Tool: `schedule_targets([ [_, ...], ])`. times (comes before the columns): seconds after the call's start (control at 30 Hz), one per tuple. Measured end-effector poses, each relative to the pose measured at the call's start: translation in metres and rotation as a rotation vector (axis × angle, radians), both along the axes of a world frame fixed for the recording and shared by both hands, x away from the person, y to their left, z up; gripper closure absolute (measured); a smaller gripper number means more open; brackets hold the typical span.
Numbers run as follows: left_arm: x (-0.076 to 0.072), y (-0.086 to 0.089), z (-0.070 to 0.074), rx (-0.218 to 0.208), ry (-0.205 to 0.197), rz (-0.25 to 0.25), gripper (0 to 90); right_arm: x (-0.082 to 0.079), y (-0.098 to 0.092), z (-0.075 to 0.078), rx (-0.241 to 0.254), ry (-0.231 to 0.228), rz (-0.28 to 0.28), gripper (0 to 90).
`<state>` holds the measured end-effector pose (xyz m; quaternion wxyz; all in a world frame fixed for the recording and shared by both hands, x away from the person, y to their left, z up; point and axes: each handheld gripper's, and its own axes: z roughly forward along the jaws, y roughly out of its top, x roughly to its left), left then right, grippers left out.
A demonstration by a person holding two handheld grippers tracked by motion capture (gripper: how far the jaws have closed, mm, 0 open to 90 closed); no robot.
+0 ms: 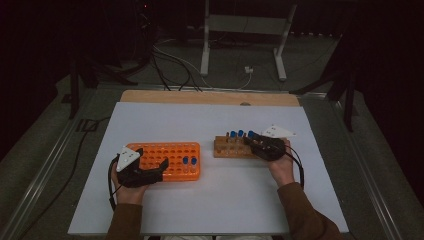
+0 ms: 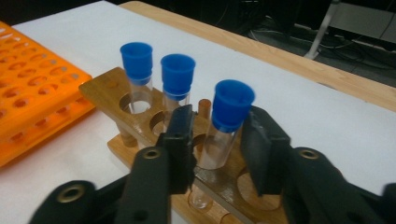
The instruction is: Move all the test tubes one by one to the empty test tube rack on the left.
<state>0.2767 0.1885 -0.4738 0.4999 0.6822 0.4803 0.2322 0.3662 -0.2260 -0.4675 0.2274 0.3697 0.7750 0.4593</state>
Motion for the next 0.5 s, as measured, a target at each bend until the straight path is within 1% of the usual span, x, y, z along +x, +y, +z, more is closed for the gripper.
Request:
schedule_targets([
  [0.17,0.0016,0.0016,-0.0018,-0.003,0.010,0.005,0.7,0.0003,0.0003,-0.0001,-0.008,0.000,0.001,74.1],
  [0.37,0.0010,0.0016,-0.0017,-0.005,0.005,0.002,0.6,0.0002,0.0002,0.0003,0.007,0.013,0.004,76.4],
  [0.5,0.0009,0.0023,-0.0018,-0.009,0.004,0.005,0.7,-0.0013,0.0009,0.0014,0.009,0.006,0.004,76.6],
])
